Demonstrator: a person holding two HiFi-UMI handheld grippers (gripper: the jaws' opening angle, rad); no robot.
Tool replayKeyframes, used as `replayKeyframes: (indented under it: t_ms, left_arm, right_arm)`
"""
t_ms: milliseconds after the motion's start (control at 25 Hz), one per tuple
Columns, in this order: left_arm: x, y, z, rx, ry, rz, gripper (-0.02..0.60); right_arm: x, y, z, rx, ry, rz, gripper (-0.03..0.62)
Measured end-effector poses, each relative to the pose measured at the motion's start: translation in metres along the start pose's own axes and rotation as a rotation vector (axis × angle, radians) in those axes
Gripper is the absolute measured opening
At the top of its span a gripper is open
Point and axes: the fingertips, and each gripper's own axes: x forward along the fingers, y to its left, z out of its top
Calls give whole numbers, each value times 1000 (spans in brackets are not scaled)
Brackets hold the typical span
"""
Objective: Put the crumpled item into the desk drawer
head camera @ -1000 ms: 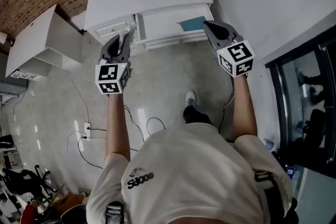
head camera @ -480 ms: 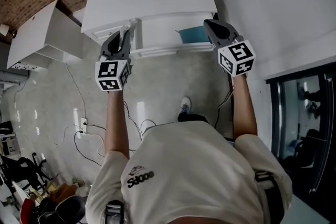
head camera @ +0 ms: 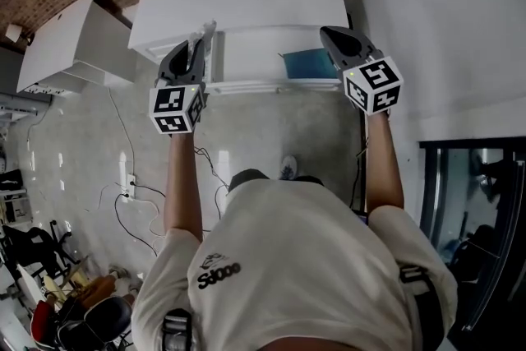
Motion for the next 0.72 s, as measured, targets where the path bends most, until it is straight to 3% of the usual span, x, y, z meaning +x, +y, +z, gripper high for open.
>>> replayKeyframes:
  t_ms: [360, 560, 720]
  left_arm:
    - [31, 15, -1, -7, 15, 0, 55]
    - [54, 21, -10, 1, 39, -39, 55]
    - [74, 35, -15, 8, 42, -83, 55]
  right_arm:
    - [35, -4, 13, 3, -38, 72, -2]
    - [57, -5, 11, -36, -60, 64, -2]
    - [83, -3, 3, -14, -6, 65, -3]
